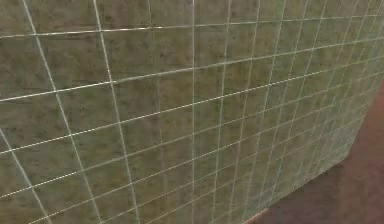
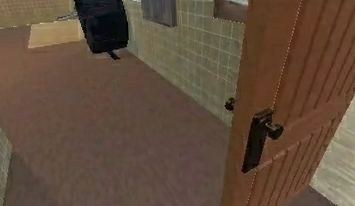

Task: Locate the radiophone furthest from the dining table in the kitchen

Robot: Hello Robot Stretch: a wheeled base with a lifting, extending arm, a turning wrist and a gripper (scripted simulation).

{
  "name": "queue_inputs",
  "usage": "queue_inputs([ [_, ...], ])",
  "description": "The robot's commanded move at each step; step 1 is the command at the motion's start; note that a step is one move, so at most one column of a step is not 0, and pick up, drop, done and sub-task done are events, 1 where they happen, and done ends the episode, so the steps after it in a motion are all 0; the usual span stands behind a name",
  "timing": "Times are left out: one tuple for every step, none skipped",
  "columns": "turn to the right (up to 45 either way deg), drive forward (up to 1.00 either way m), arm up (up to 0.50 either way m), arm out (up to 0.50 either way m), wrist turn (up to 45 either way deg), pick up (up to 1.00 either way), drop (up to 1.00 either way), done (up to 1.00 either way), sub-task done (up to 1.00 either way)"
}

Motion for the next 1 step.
queue_inputs([
  [45.0,0.00,0.00,0.00,0.0,0.00,0.00,0.00,0.00],
])
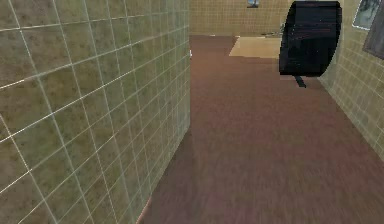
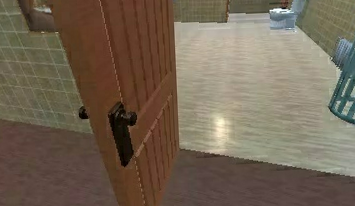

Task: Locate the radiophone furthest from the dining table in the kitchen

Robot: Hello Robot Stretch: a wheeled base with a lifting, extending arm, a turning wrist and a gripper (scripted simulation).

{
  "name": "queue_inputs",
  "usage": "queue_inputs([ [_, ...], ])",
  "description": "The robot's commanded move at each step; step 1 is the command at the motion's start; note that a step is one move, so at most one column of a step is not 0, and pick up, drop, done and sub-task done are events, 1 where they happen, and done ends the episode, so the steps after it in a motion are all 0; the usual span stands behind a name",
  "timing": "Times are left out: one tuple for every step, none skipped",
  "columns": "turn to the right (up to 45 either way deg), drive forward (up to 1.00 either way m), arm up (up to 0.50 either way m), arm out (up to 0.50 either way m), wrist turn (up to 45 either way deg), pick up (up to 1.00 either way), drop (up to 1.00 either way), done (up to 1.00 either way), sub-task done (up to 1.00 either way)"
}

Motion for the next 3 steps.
queue_inputs([
  [9.0,0.00,0.00,0.00,0.0,0.00,0.00,0.00,0.00],
  [0.0,1.00,0.00,0.00,0.0,0.00,0.00,0.00,0.00],
  [3.0,0.00,0.00,0.00,0.0,0.00,0.00,0.00,0.00],
])
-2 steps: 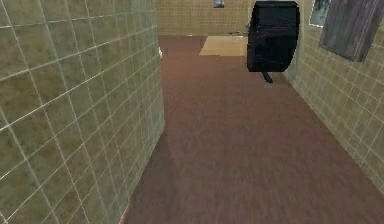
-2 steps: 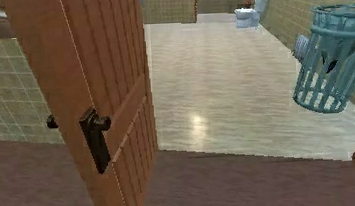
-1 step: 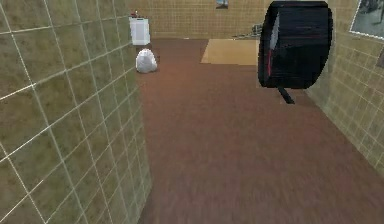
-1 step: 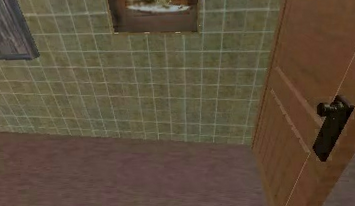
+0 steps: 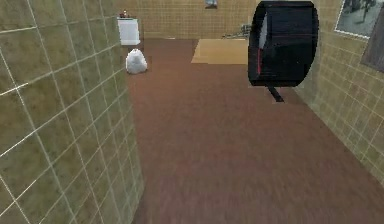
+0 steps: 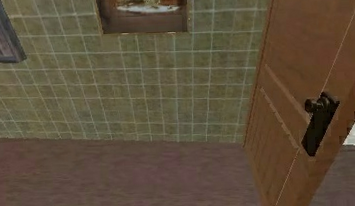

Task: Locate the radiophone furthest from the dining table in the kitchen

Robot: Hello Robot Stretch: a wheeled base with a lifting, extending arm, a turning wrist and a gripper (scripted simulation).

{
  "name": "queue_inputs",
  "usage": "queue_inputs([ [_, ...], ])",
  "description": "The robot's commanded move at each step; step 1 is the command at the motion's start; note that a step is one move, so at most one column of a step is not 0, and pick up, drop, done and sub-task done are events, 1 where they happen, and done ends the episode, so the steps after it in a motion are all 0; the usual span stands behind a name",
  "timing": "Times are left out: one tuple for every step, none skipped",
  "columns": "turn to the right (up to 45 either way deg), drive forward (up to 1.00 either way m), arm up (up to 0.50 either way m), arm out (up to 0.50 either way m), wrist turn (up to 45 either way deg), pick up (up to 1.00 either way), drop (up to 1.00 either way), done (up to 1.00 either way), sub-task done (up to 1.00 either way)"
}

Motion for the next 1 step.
queue_inputs([
  [6.0,0.00,0.00,0.00,0.0,0.00,0.00,0.00,0.00],
])
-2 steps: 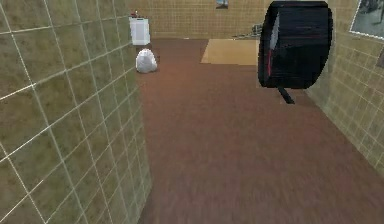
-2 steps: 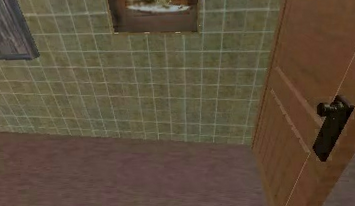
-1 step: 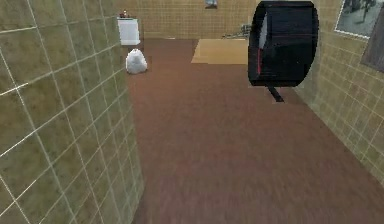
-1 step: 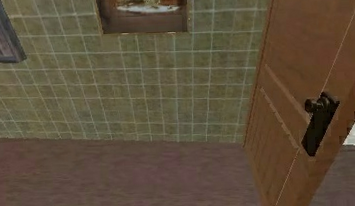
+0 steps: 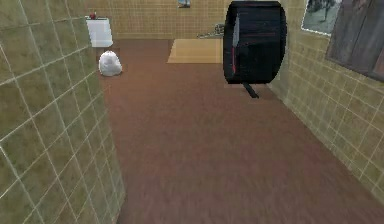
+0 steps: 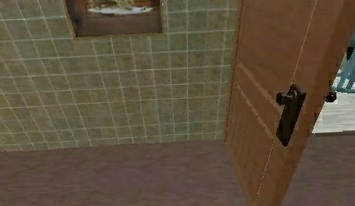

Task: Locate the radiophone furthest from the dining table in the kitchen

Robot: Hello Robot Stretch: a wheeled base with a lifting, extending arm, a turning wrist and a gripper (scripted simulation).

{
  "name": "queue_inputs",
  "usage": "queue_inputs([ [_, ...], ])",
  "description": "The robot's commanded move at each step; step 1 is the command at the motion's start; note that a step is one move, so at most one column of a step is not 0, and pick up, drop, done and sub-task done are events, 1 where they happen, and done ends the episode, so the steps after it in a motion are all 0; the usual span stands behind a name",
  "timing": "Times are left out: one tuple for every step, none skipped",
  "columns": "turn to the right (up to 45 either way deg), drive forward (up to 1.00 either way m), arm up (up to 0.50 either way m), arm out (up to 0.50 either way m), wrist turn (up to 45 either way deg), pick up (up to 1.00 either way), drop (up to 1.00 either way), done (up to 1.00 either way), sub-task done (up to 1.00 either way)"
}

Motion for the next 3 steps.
queue_inputs([
  [0.0,1.00,0.00,0.00,0.0,0.00,0.00,0.00,0.00],
  [0.0,0.45,0.00,0.00,0.0,0.00,0.00,0.00,0.00],
  [-45.0,0.00,0.00,0.00,0.0,0.00,0.00,0.00,0.00],
])
